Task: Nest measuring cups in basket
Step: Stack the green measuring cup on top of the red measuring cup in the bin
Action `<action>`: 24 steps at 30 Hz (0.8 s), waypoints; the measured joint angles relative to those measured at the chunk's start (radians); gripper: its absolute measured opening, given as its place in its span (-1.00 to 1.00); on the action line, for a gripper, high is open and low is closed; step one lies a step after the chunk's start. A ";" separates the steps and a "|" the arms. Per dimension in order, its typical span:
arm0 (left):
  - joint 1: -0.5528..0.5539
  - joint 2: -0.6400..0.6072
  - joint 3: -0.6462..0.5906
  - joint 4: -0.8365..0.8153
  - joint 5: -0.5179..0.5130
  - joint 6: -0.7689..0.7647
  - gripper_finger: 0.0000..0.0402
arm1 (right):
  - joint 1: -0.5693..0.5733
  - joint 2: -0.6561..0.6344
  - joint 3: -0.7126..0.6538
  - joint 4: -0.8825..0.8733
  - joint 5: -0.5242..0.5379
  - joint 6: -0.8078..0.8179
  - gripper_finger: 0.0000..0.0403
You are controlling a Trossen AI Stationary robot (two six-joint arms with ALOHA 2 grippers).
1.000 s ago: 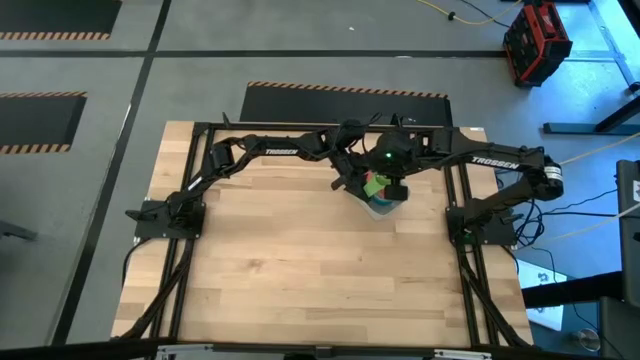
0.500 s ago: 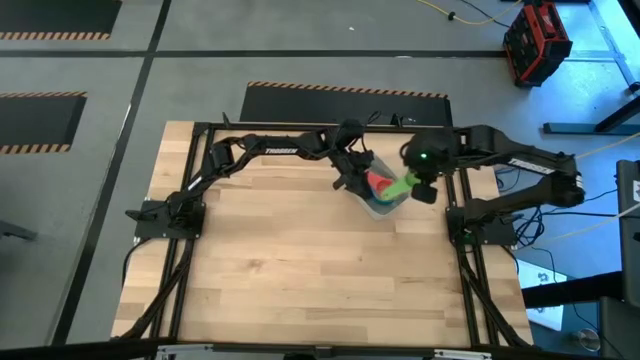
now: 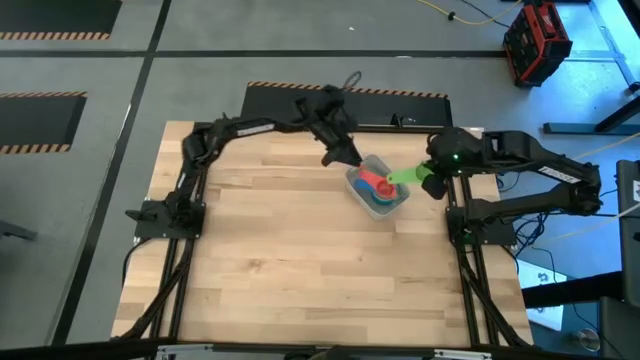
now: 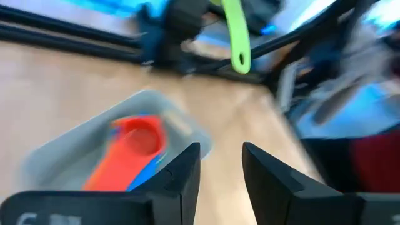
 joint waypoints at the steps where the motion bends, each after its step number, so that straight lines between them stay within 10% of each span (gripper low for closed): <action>1: 0.002 -0.031 0.000 -0.062 -0.055 0.048 -0.44 | 0.000 -0.012 -0.027 0.028 0.004 0.016 -0.88; 9: -0.036 -0.225 0.000 -0.430 -0.511 0.286 -0.44 | 0.000 -0.033 -0.249 0.309 0.025 0.106 -0.87; 24: -0.166 -0.351 -0.173 -0.414 -0.753 0.234 -0.44 | -0.004 -0.023 -0.554 0.747 0.062 0.300 -0.87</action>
